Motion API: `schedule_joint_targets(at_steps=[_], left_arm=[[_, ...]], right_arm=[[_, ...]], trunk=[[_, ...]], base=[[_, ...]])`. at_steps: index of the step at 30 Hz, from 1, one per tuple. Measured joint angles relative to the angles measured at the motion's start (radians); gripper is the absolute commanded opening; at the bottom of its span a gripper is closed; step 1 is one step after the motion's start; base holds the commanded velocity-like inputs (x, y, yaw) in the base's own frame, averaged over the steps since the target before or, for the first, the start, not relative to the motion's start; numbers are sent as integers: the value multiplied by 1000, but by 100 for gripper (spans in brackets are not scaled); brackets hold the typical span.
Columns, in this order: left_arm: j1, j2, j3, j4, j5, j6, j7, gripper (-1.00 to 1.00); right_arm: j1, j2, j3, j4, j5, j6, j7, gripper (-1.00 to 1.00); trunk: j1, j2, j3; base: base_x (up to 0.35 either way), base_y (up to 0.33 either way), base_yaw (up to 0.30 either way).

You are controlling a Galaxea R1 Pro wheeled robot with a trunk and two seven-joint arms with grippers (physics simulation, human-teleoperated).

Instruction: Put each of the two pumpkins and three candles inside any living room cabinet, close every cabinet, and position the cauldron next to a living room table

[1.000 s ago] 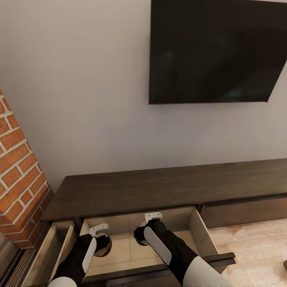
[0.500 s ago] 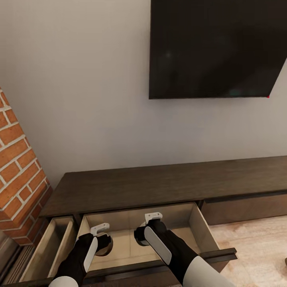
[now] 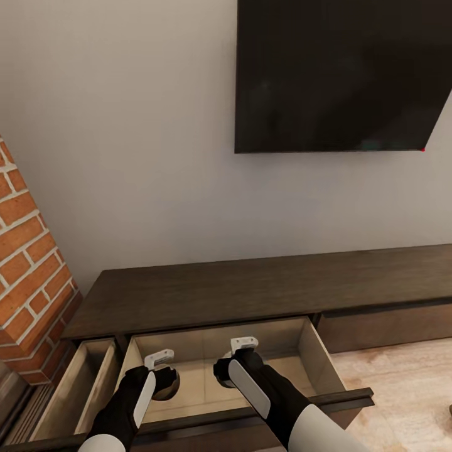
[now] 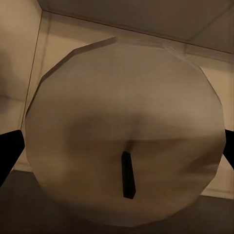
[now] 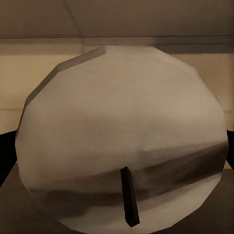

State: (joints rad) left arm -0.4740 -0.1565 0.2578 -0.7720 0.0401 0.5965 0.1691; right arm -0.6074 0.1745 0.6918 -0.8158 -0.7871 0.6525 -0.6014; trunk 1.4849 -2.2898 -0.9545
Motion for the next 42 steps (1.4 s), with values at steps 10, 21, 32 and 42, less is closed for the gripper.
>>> schedule_joint_targets(at_steps=[10, 21, 32, 42], left_arm=[[0, 1, 1, -1, 0, 3, 0, -100], [0, 0, 1, -9, 2, 5, -1, -100], [0, 0, 1, -9, 2, 4, 0, -100], [0, 0, 1, -9, 2, 2, 1, -100]], right_arm=[[0, 0, 0, 0, -1, -1, 0, -100], [0, 0, 0, 0, 0, -7, 0, -100], [0, 0, -2, 1, -2, -4, 0, -100], [0, 0, -45, -2, -2, -2, 1, -100]], trunk=[[0, 0, 0], [27, -49, -20], [65, -119, -49], [84, -154, -64]], base=[[102, 26, 0], [4, 1, 45], [0, 0, 41], [0, 0, 0]])
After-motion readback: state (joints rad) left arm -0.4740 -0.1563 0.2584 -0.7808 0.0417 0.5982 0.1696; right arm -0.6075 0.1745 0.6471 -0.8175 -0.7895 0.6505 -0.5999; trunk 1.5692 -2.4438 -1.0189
